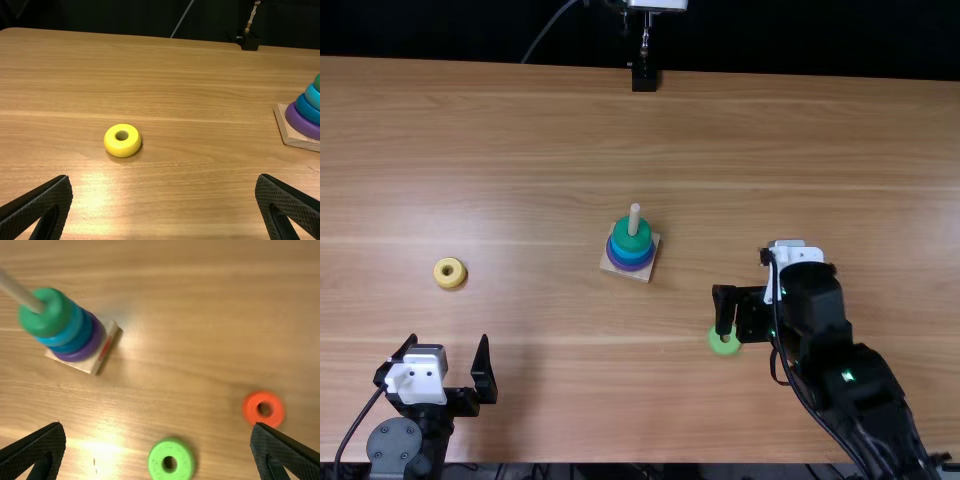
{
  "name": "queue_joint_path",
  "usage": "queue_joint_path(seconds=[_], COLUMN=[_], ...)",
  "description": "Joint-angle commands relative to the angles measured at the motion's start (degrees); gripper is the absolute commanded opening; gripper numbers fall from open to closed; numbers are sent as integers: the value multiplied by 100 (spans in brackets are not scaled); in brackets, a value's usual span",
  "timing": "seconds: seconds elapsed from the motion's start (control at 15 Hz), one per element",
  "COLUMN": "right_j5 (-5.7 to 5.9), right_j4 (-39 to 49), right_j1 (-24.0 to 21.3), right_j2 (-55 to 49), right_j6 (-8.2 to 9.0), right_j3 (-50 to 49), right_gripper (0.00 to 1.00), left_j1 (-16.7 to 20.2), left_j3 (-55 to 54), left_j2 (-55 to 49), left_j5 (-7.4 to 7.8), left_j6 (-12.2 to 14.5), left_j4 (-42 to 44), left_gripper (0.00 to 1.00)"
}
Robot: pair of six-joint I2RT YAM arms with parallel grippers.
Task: Build the Hanoi tower: stack the rings onto the peg from bottom to top in this color order: purple, dark blue, light blue, dark green, light green, yellow, orange.
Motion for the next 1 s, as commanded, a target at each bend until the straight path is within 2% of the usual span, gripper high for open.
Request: queue_joint_path(seconds=[0.0,0.27,0.6,0.93], right_j5=[34,65,55,34], right_j4=[-4,-25,-384,-468], right_j1=[72,37,54,177], right_j2=[372,1576,2033,2367], right_j6=[733,681,691,786], right_j3=[99,117,117,99], right_gripper=[100,100,100,100], left_j1=[2,2,-6,2], left_j3=[-604,-604,-604,-604], left_j2=[-69,-69,-69,-69], left_j5=[18,18,18,18], left_j6=[70,70,70,70], left_j4=[-472,-472,-472,-472], left_gripper=[100,100,100,100])
